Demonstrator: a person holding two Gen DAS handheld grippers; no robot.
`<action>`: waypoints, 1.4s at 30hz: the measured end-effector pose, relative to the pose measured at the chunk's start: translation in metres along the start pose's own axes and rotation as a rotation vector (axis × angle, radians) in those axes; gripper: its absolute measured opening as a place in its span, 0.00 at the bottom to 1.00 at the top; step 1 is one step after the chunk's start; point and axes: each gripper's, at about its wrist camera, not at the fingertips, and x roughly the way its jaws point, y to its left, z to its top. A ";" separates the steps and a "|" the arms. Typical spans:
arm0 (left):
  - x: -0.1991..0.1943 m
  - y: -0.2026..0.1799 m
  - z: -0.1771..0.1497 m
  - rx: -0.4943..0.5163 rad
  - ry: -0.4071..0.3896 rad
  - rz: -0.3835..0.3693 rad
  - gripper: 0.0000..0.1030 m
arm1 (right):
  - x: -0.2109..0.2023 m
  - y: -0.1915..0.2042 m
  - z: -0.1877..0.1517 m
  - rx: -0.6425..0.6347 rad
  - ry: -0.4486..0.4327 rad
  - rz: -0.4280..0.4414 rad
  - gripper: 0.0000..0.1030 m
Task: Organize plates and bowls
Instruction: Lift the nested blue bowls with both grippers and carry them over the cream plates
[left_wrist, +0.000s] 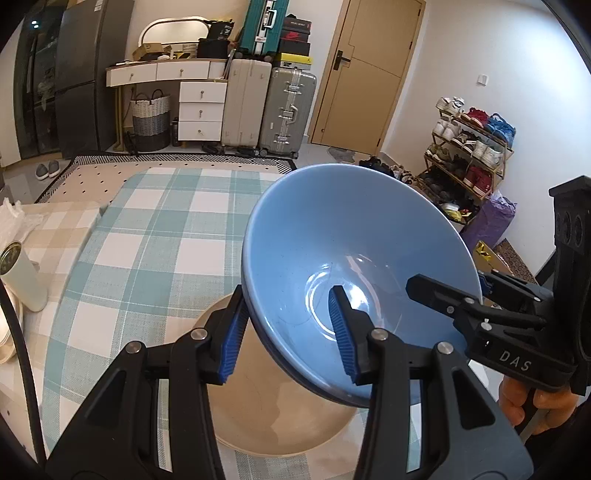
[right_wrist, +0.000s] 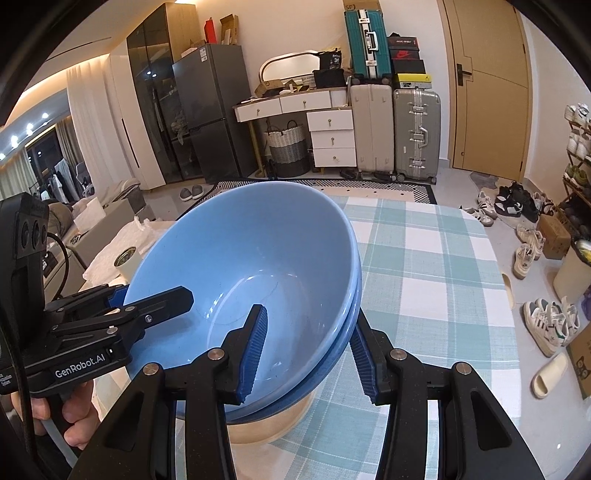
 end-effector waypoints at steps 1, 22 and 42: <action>0.000 0.003 -0.001 -0.004 0.000 0.004 0.39 | 0.003 0.002 -0.001 -0.002 0.005 0.002 0.44; 0.061 0.056 -0.016 -0.049 0.054 0.078 0.39 | 0.068 0.017 -0.012 -0.024 0.091 0.038 0.44; 0.091 0.072 -0.029 -0.043 0.092 0.113 0.39 | 0.088 0.023 -0.019 -0.046 0.112 0.022 0.44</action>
